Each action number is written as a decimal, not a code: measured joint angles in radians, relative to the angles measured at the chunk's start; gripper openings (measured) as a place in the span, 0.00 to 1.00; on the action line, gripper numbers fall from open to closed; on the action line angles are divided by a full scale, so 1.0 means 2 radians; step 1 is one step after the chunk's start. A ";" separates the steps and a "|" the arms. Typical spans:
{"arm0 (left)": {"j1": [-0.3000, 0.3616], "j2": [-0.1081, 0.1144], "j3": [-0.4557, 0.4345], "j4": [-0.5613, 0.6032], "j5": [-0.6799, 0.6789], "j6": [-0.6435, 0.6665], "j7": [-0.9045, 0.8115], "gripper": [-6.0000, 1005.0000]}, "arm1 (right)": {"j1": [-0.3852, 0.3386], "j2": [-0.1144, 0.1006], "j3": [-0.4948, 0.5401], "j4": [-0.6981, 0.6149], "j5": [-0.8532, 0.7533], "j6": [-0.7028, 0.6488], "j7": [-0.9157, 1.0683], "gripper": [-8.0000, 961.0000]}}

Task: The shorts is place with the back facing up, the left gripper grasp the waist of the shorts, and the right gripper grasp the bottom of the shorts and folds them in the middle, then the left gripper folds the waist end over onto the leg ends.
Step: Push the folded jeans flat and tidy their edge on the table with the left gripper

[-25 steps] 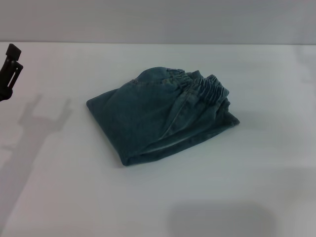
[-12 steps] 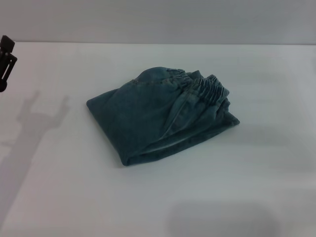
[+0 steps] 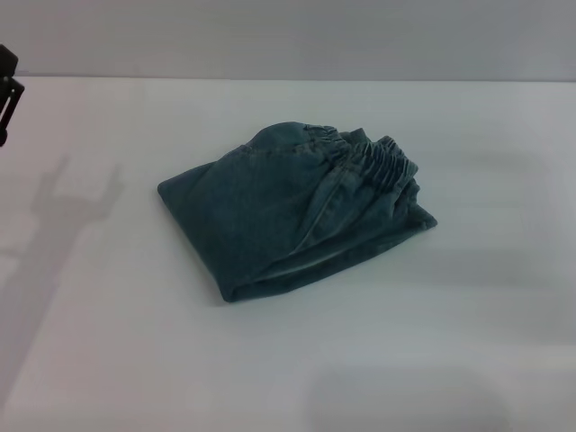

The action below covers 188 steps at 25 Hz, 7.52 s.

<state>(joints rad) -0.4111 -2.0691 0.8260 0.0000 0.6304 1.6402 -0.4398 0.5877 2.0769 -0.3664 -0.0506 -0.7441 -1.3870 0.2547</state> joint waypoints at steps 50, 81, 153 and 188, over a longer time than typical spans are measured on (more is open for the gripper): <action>-0.033 -0.002 -0.010 -0.012 0.005 -0.015 0.024 0.82 | 0.048 -0.002 -0.002 -0.007 -0.002 0.032 -0.003 0.61; -0.028 -0.002 -0.007 -0.013 0.007 0.001 0.015 0.82 | 0.057 0.000 -0.006 -0.005 -0.004 0.038 0.000 0.61; -0.022 0.008 0.348 0.129 0.226 -0.193 -0.348 0.82 | -0.034 -0.005 0.007 -0.023 0.002 -0.008 0.006 0.61; -0.018 0.004 0.210 0.129 0.222 -0.199 -0.292 0.82 | -0.035 -0.003 0.008 -0.023 0.014 -0.008 0.014 0.61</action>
<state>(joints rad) -0.4476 -2.0604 1.2461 0.2583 1.0749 1.2423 -1.0245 0.5168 2.0705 -0.3496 -0.0965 -0.7163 -1.4038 0.2823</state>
